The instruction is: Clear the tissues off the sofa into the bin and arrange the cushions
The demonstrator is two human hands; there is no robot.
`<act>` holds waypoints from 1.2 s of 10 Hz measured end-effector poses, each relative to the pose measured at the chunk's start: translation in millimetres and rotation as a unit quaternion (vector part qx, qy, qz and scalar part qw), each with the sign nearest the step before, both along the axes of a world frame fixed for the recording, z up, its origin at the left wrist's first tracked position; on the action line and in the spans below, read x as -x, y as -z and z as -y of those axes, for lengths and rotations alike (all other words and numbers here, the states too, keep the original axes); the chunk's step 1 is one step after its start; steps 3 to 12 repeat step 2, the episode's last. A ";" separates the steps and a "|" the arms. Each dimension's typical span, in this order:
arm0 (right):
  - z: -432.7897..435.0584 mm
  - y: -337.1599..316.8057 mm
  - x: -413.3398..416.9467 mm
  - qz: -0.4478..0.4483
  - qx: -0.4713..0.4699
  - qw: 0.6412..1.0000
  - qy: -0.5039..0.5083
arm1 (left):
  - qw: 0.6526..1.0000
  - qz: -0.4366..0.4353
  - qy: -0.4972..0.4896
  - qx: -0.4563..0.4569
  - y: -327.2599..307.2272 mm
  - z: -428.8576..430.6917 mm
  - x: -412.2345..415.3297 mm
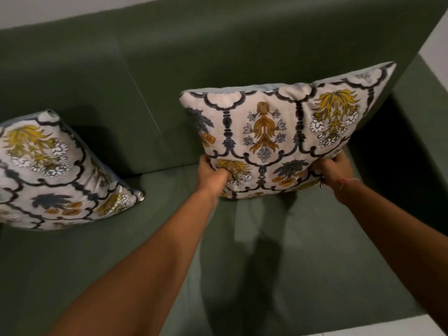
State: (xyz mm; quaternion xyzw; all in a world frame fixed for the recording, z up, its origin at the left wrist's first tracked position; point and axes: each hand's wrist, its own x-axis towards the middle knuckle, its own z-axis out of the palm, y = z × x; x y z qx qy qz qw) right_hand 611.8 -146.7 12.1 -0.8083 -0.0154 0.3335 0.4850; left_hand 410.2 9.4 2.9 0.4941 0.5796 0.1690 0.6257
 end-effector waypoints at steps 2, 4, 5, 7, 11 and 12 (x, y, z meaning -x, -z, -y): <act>20.9 -43.1 54.3 0.107 0.090 0.990 0.003 | 0.969 -0.191 0.140 -0.073 -9.4 16.9 73.4; 20.9 -43.1 54.3 0.107 0.090 0.990 0.003 | 0.969 -0.191 0.140 -0.073 -9.4 16.9 73.4; 20.9 -43.1 54.3 0.107 0.090 0.990 0.003 | 0.969 -0.191 0.140 -0.073 -9.4 16.9 73.4; 20.9 -43.1 54.3 0.107 0.090 0.990 0.003 | 0.969 -0.191 0.140 -0.073 -9.4 16.9 73.4; 20.9 -43.1 54.3 0.107 0.090 0.990 0.003 | 0.969 -0.191 0.140 -0.073 -9.4 16.9 73.4; 20.9 -43.1 54.3 0.107 0.090 0.990 0.003 | 0.969 -0.191 0.140 -0.073 -9.4 16.9 73.4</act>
